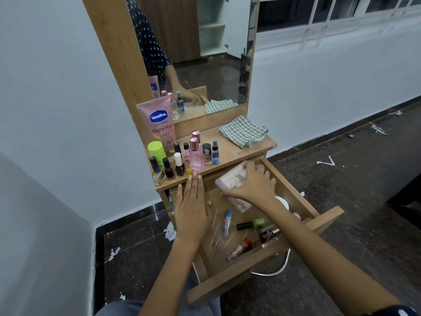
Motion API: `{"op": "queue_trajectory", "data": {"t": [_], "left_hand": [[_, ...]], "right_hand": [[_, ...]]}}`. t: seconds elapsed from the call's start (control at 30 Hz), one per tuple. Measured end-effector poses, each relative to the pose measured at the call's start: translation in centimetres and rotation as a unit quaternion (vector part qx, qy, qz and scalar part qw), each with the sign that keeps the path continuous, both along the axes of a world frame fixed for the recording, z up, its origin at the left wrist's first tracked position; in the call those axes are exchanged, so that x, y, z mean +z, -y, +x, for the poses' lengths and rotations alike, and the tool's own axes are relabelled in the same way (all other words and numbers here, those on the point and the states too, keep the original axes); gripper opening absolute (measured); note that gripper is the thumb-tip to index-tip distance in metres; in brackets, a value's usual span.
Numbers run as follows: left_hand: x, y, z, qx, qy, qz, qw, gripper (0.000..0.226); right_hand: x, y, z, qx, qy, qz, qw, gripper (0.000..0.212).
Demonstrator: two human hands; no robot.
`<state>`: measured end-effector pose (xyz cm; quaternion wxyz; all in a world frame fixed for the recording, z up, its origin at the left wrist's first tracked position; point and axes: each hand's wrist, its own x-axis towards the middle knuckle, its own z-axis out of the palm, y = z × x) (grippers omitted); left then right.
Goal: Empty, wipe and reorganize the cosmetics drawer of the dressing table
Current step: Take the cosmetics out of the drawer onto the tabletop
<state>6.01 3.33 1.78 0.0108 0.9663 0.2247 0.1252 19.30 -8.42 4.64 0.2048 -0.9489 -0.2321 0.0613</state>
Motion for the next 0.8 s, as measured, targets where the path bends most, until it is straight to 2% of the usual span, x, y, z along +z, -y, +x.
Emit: {"op": "queue_trajectory", "data": {"t": [0.17,0.3,0.5,0.6,0.67,0.73,0.8], "left_hand": [[0.0,-0.1,0.0,-0.003,-0.008,0.001,1.0,0.066],[-0.3,-0.1,0.1,0.013,-0.02,0.018,1.0,0.066],[-0.8,-0.3,0.2,0.004,-0.028,0.033,0.999,0.064],[-0.6,-0.3,0.2,0.029,-0.049,0.023,0.998,0.067],[-0.9,-0.4,0.3,0.024,-0.028,0.027,0.999,0.065],[-0.8,-0.5,0.3,0.016,-0.023,0.022,0.999,0.064],[-1.0,-0.6,0.3,0.011,-0.017,0.02,1.0,0.064]], "right_hand": [[4.7,1.7,2.7,0.092,0.097,-0.037,0.99,0.104],[7.5,1.1,6.2,0.17,0.134,-0.075,0.973,0.102],[9.6,-4.5,10.1,0.311,0.11,-0.201,0.922,0.11],[9.7,-6.8,10.6,0.346,0.067,-0.215,0.911,0.112],[9.7,-7.4,10.6,0.367,0.041,-0.217,0.904,0.11],[9.6,-7.1,10.5,0.378,0.046,-0.228,0.896,0.103],[8.8,-5.9,10.1,0.358,0.063,-0.215,0.906,0.095]]}}
